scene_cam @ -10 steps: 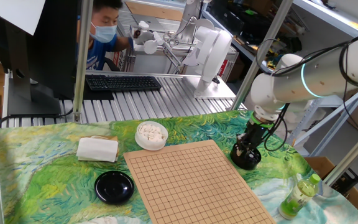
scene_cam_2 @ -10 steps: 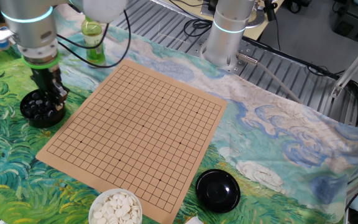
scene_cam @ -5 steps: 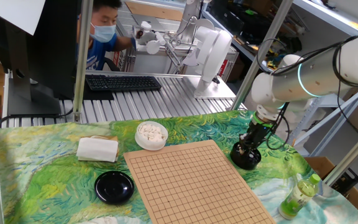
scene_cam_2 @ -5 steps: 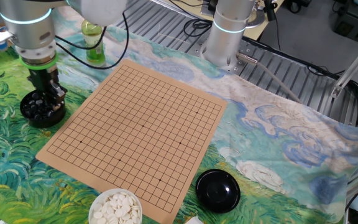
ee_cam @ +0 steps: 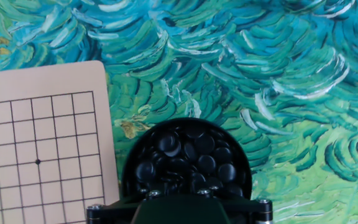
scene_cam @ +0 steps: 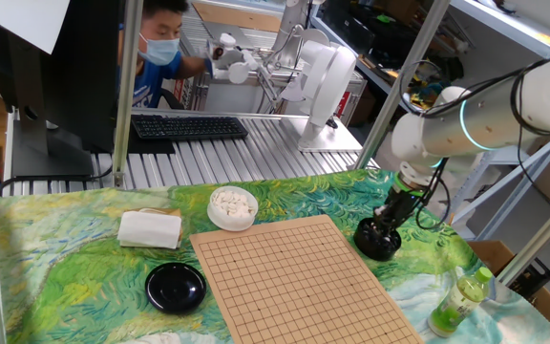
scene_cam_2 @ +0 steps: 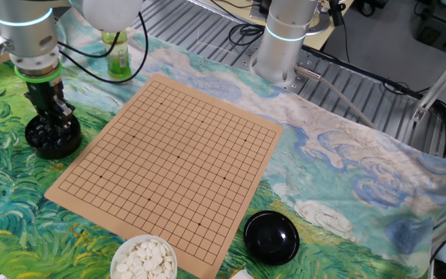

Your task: Play the first move as black on the 3-4 point in the upper right corner of the Go board

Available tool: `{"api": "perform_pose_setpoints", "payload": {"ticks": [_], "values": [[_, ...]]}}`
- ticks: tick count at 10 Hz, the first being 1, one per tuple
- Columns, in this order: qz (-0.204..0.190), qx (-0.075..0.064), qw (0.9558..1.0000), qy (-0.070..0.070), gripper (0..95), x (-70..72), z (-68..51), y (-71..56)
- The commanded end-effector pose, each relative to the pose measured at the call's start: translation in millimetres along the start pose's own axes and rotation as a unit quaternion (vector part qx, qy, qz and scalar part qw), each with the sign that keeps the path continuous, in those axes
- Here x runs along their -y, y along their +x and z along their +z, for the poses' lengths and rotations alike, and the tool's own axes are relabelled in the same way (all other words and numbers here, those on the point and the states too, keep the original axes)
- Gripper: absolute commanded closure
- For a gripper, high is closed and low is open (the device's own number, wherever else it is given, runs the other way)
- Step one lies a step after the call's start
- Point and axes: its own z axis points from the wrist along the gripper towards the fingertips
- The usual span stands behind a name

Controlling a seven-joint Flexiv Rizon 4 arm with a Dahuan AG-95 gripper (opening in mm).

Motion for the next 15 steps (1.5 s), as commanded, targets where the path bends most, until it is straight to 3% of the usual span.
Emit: {"api": "perform_pose_setpoints", "payload": {"ticks": [1, 3, 6, 12, 15], "values": [[0.007, -0.003, 1.0000, 0.002, 76.0, -7.1, -7.1, 2.3], [0.015, -0.004, 0.9999, 0.003, 76.0, -16.5, -9.4, 2.2], [0.017, 0.001, 0.9999, 0.000, 76.0, -17.2, 2.6, 6.6], [0.022, 0.006, 0.9997, -0.001, 76.0, -17.3, 11.9, 10.9], [0.021, 0.007, 0.9998, 0.001, 76.0, -16.9, 9.4, 10.6]]}}
